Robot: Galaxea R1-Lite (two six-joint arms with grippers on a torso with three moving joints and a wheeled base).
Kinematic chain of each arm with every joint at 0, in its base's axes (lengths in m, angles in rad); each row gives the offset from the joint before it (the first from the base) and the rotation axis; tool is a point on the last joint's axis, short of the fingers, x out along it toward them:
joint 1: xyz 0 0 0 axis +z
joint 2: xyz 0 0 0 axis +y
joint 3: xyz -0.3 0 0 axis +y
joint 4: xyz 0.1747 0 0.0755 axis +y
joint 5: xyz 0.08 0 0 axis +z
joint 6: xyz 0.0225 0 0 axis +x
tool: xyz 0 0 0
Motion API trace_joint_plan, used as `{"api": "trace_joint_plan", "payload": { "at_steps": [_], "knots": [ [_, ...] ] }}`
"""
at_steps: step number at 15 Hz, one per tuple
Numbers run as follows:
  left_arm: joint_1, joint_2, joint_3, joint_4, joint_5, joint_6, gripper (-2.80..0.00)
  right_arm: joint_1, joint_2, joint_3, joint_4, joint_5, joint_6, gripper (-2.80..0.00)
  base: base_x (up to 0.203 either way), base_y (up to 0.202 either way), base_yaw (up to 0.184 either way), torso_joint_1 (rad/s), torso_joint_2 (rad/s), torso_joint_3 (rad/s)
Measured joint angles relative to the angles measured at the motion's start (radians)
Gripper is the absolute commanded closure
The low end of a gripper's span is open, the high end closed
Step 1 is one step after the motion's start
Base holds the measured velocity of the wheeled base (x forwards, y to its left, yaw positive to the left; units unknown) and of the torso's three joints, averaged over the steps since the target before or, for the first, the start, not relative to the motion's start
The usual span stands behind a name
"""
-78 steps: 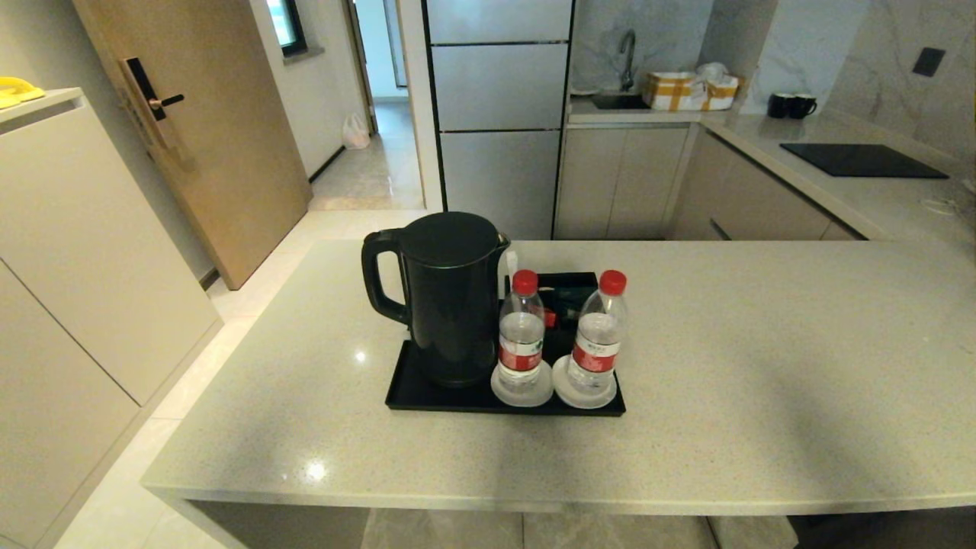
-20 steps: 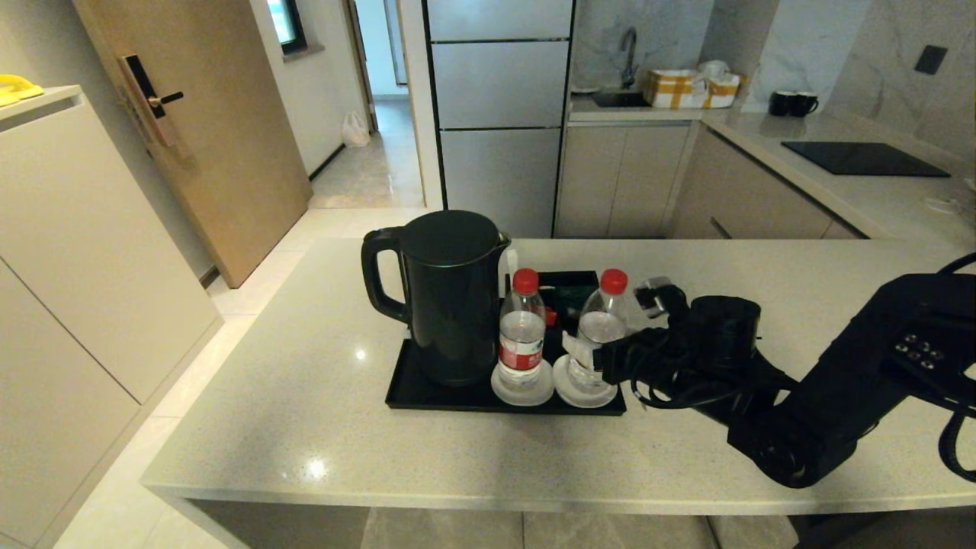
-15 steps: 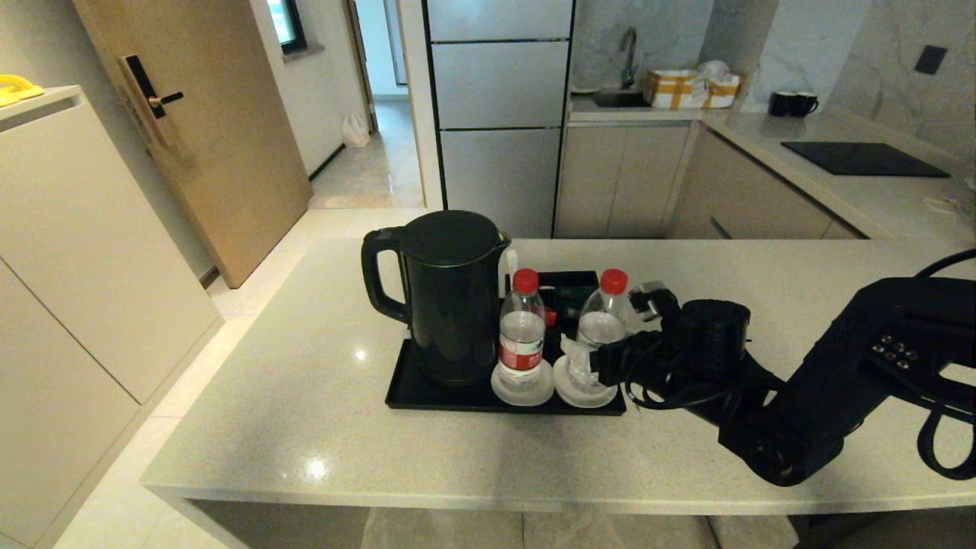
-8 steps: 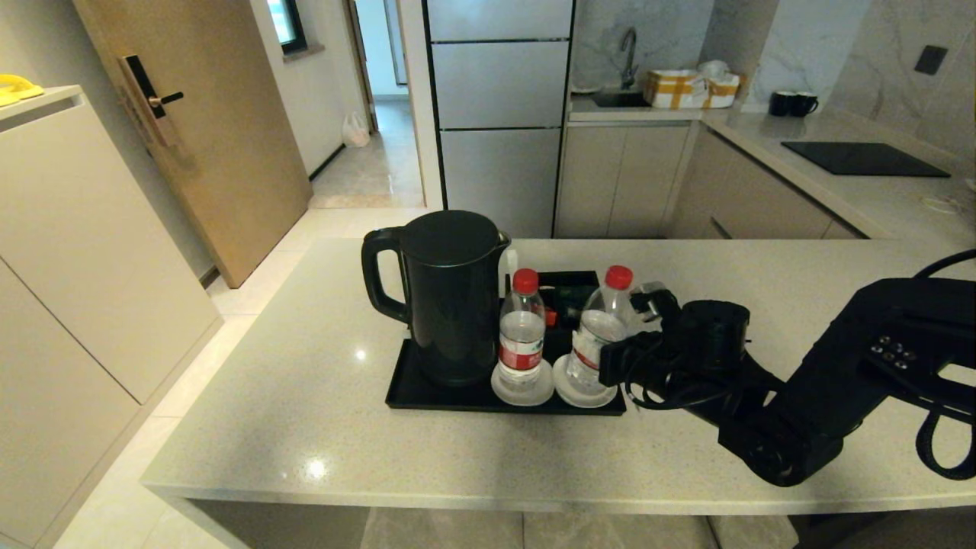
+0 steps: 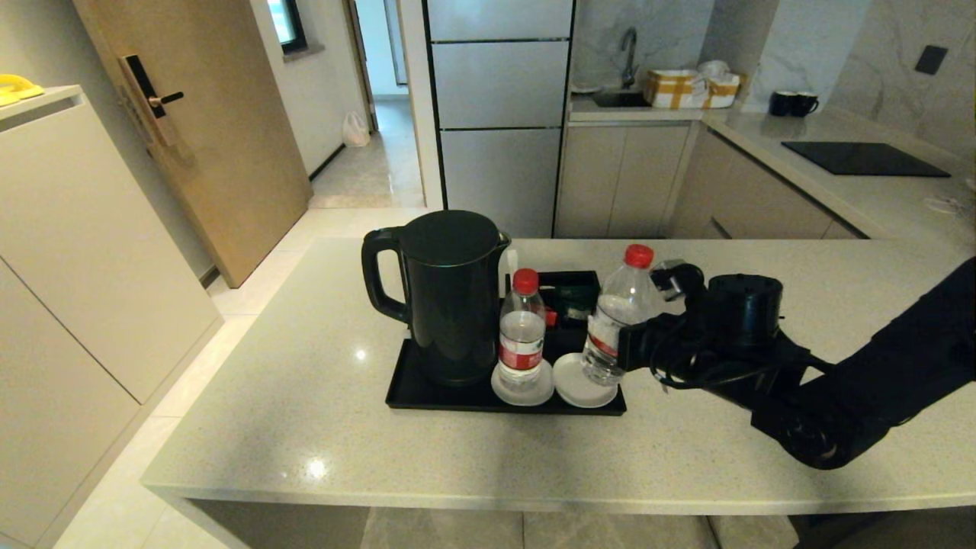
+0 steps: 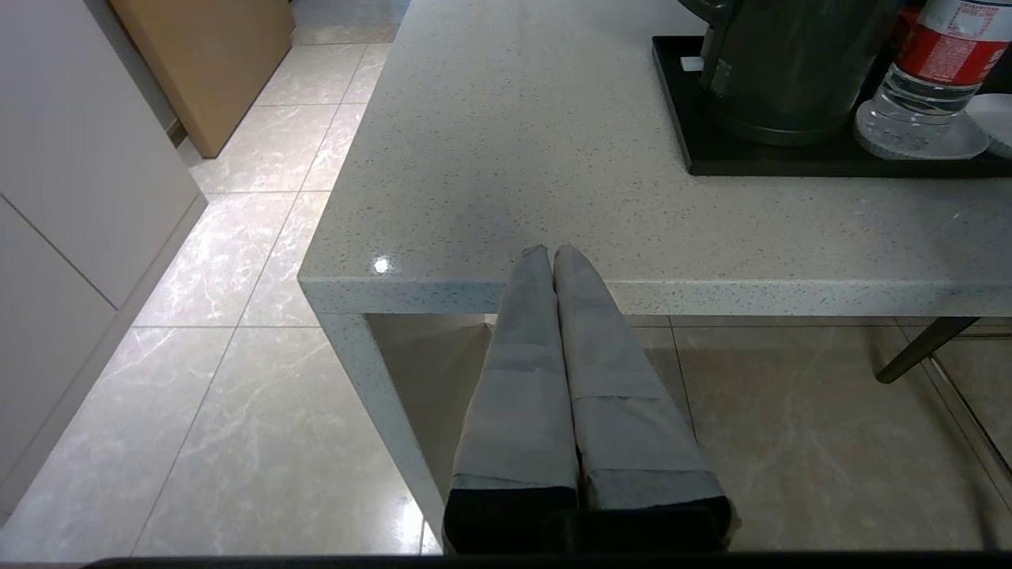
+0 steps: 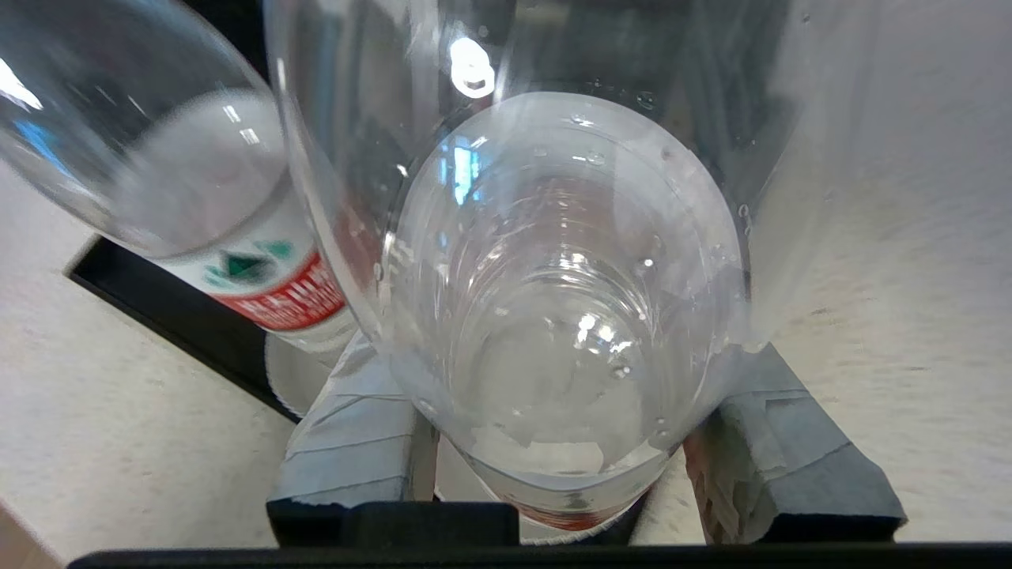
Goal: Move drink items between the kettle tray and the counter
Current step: Place it on the right
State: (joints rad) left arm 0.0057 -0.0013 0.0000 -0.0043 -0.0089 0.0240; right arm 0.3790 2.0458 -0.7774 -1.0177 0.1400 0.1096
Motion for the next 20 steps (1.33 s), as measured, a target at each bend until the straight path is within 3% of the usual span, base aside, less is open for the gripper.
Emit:
{"api": "trace_joint_plan", "payload": {
  "at_steps": [5, 9, 15, 20],
  "knots": [
    [0.0, 0.0, 0.0, 0.0, 0.0, 0.0, 0.0, -0.05, -0.087, -0.018, 0.017, -0.004, 0.0, 0.0, 0.0, 0.0, 0.0, 0.0, 0.0, 0.0],
    [0.0, 0.0, 0.0, 0.0, 0.0, 0.0, 0.0, -0.104, -0.133, -0.065, 0.106, -0.008, 0.001, 0.0, 0.0, 0.0, 0.0, 0.0, 0.0, 0.0],
    [0.0, 0.0, 0.0, 0.0, 0.0, 0.0, 0.0, -0.183, -0.143, -0.176, 0.183, -0.131, 0.028, 0.0, 0.0, 0.0, 0.0, 0.0, 0.0, 0.0],
    [0.0, 0.0, 0.0, 0.0, 0.0, 0.0, 0.0, -0.215, -0.153, -0.204, 0.196, -0.135, 0.034, 0.0, 0.0, 0.0, 0.0, 0.0, 0.0, 0.0]
  ]
}}
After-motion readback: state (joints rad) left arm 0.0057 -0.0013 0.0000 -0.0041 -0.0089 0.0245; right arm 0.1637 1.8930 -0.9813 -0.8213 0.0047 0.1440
